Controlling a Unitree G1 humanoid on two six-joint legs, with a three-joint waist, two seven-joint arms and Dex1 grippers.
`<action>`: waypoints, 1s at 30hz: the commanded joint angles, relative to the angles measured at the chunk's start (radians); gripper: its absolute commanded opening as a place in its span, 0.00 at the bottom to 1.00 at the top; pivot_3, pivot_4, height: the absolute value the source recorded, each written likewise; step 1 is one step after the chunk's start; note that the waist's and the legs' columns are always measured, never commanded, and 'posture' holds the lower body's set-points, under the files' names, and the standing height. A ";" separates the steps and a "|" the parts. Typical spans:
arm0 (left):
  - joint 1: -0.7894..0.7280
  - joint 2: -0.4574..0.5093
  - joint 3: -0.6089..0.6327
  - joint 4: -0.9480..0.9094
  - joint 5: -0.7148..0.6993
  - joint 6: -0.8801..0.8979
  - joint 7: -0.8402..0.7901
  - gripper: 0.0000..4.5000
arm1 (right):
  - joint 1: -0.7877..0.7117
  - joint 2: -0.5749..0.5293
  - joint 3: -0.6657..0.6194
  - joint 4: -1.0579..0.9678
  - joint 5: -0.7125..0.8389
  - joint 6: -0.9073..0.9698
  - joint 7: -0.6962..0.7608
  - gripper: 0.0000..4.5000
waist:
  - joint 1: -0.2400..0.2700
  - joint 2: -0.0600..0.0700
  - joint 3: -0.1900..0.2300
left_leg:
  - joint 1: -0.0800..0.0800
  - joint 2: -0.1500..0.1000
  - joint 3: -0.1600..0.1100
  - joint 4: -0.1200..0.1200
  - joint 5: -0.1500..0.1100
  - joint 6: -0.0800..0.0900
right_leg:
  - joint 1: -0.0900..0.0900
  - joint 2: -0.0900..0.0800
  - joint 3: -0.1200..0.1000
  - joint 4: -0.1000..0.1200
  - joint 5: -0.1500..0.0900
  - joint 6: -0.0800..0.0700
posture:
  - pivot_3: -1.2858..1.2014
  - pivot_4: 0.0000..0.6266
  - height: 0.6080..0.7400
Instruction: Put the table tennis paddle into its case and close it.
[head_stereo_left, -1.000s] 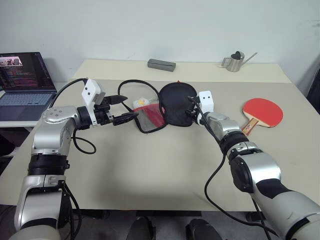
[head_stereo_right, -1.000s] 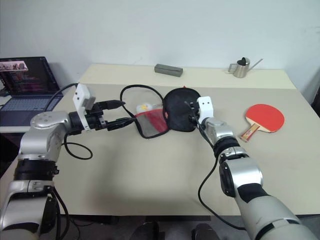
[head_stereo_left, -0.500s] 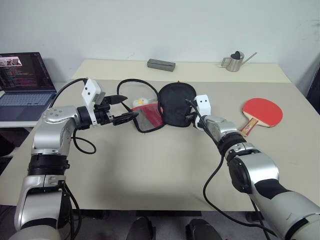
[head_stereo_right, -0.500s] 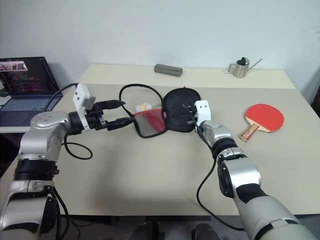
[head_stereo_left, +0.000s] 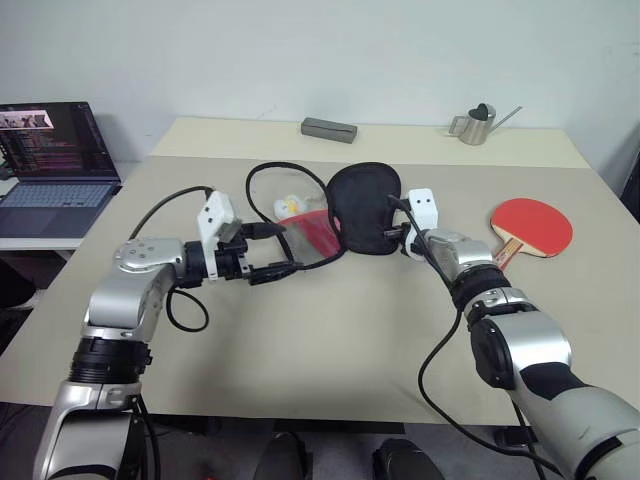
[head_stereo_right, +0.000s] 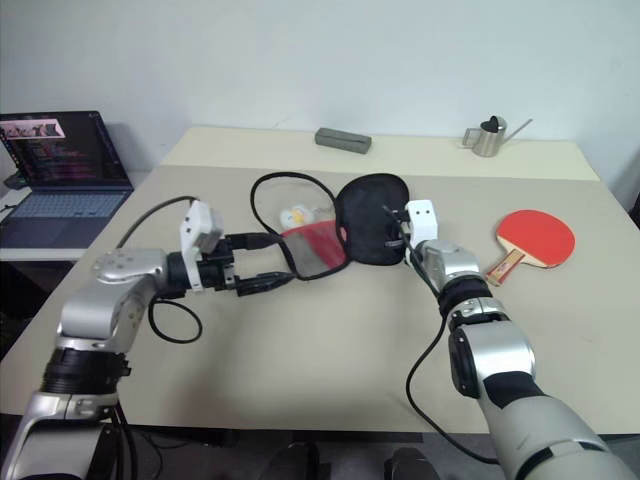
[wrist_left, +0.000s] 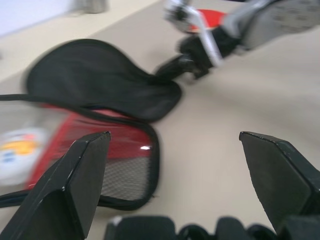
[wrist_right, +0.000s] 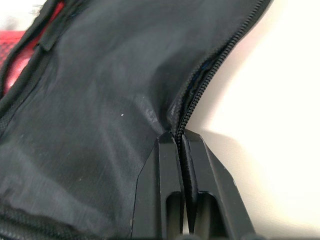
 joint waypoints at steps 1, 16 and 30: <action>-0.009 -0.006 0.006 -0.078 -0.032 0.024 0.016 1.00 | 0.063 -0.048 -0.012 -0.162 0.016 0.099 0.010 0.01 | 0.000 0.000 0.000 | 0.000 0.000 0.000 0.000 0.000 0.000 | 0.000 0.000 0.000 0.000 0.000 0.000 | 0.52 0.24 1.00; -0.072 -0.039 0.010 -0.022 -0.009 -0.012 0.088 1.00 | 0.493 -0.047 -0.060 -1.021 0.138 0.665 -0.083 0.01 | 0.004 0.000 0.000 | 0.000 -0.001 0.000 -0.001 0.000 0.000 | 0.000 0.002 0.000 -0.001 0.000 0.000 | 0.52 0.24 1.00; -0.069 -0.045 -0.011 -0.015 -0.012 -0.030 0.070 1.00 | 0.680 -0.008 -0.095 -1.330 0.174 0.863 -0.173 0.01 | 0.006 -0.002 -0.001 | 0.000 -0.001 0.000 -0.002 0.000 0.000 | 0.000 0.002 0.000 -0.003 -0.001 0.000 | 0.52 0.24 1.00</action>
